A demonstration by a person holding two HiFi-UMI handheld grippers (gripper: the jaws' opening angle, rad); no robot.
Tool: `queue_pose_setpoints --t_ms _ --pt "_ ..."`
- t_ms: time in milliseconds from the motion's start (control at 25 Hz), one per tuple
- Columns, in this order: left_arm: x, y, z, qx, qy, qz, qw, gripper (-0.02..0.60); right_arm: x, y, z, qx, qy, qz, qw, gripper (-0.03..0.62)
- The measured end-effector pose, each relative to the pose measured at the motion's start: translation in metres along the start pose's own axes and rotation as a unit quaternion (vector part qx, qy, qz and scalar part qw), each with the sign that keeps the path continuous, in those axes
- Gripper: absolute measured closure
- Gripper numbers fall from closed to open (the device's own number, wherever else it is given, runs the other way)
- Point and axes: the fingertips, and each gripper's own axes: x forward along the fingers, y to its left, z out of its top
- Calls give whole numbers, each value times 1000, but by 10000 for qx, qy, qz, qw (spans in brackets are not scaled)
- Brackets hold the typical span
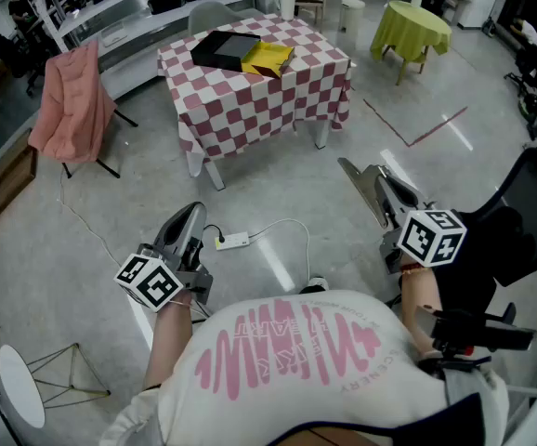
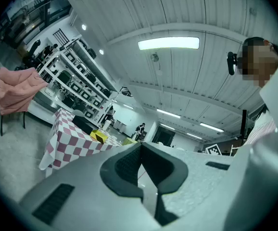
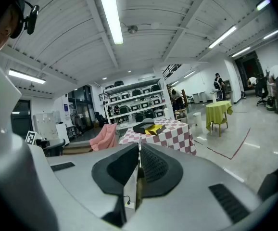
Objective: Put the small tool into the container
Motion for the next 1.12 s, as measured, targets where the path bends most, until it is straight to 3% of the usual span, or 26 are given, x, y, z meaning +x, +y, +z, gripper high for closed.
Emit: queue_pose_setpoints --t_ms 480,720,1120 --pt "-1 11 -10 -80 92 76 9999 574 19 1 -22 -38 239 12 9997 574" --pt "5 38 -19 -228 154 256 9993 574 55 -4 -23 6 324 80 9994 574" --pt "93 100 15 -90 -144 476 9987 574 174 -52 14 28 306 396 9987 574"
